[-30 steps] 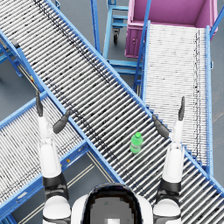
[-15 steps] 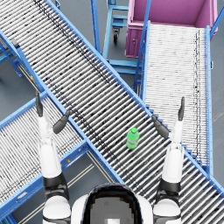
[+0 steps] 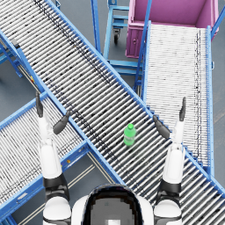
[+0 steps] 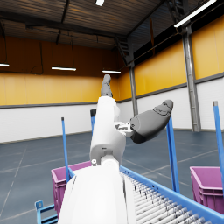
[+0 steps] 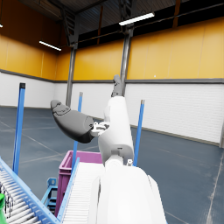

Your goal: Pick up the oil and place it on the left assembly line, put the cola on the right, and keep Sprite still

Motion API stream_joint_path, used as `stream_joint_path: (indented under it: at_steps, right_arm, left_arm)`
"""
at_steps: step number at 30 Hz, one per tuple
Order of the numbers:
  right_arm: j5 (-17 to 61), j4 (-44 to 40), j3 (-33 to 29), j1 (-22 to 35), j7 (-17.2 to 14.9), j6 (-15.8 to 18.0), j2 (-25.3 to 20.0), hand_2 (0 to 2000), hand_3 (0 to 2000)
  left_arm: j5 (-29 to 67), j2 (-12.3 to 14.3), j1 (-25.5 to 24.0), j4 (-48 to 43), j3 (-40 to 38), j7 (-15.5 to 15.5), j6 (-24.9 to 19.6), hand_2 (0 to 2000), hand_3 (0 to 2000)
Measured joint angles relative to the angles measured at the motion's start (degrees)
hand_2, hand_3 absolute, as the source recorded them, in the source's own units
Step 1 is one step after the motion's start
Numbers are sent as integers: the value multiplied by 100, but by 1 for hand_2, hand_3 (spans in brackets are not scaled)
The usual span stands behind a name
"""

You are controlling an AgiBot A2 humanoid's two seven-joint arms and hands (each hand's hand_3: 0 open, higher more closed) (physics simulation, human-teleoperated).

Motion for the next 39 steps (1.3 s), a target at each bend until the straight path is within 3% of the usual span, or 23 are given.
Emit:
stream_joint_path:
  at_steps: [39]
  right_arm:
    - [0, 11, 13, 36, 0, 0, -70, 0, 0]
  left_arm:
    - [0, 56, -43, -74, -93, 0, 0, 0, 0]
